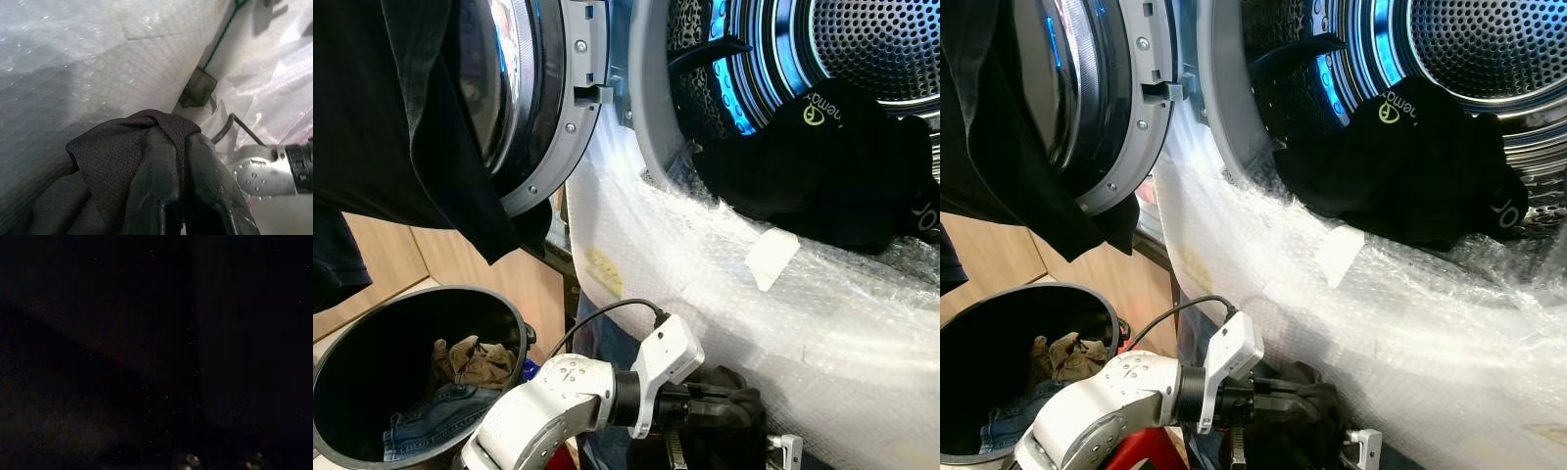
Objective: Clothes washing
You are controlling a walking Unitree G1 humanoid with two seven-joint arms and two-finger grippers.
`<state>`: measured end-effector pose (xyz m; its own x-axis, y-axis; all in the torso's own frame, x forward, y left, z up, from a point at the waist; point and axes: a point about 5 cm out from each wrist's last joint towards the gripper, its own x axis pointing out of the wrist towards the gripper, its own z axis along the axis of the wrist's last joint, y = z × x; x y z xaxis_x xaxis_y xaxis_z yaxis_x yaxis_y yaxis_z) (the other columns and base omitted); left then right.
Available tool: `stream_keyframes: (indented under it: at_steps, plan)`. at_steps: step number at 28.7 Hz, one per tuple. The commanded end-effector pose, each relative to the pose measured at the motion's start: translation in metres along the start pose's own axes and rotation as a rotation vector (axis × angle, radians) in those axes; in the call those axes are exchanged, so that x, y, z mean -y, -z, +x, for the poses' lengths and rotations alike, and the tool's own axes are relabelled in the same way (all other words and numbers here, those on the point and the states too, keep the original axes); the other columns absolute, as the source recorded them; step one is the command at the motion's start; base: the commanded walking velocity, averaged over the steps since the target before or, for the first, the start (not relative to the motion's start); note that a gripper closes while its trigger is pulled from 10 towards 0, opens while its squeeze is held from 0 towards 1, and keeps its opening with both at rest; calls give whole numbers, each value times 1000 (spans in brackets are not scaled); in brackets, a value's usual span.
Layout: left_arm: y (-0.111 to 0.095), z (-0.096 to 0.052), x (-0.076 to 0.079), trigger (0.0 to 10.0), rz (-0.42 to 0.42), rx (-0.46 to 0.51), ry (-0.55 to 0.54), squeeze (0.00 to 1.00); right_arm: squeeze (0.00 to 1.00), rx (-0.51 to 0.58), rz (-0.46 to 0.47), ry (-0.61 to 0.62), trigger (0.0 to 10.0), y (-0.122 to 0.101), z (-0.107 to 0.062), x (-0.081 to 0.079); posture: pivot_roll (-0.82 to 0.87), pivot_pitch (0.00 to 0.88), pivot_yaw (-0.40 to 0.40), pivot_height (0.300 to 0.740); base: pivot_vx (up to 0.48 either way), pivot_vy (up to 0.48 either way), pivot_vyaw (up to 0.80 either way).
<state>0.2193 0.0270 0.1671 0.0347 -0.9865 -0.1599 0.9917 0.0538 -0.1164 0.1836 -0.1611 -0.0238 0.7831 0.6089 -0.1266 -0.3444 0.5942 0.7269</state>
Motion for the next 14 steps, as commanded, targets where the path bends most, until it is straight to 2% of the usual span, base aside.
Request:
stream_keyframes:
  at_steps: [1, 2, 3, 4, 5, 7, 9, 10, 13, 14]
  plan:
    - [-1, -1, 7, 10000, 25, -19, 39, 0, 0, 16, -20, -16, 0, -5, -1, -1, 131, 0, -68, 740, 0, 0, 0]
    - [0, -5, 10, 10000, 37, -38, 64, 600, 0, 17, -22, -10, 0, -5, -1, 0, 132, 0, -69, 740, 0, 0, 0]
    - [1, -7, 12, 10000, 47, -51, 81, 600, 0, 18, -24, -5, 0, -5, -1, 0, 135, 0, -70, 740, 0, 0, 0]
    - [0, -13, 10, 10000, 51, -58, 67, 1000, 0, 23, -23, 5, 0, -6, 0, 2, 139, 0, -69, 740, 0, 0, 0]
    - [-2, -21, 5, 10000, 54, -64, 32, 1000, 0, 27, -24, 12, 0, -8, 0, 3, 145, 0, -68, 740, 0, 0, 0]
    - [-3, -23, 3, 10000, 56, -67, 18, 1000, 0, 26, -25, 11, 0, -8, 1, 3, 147, 0, -67, 740, 0, 0, 0]
    - [0, -36, 3, 10000, 85, -146, 13, 1000, 0, 28, -28, 3, 0, -11, 3, 3, 150, 0, -65, 740, 0, 0, 0]
    - [0, -36, 3, 10000, 85, -146, 13, 1000, 0, 28, -28, 3, 0, -11, 3, 3, 150, 0, -65, 740, 0, 0, 0]
    - [4, -52, 3, 10000, 103, -231, -32, 1000, 0, -4, -48, -13, 0, -9, 4, 2, 150, 0, -59, 740, 0, 0, 0]
    - [4, -52, 3, 10000, 103, -231, -32, 1000, 0, -4, -48, -13, 0, -9, 4, 2, 150, 0, -59, 740, 0, 0, 0]
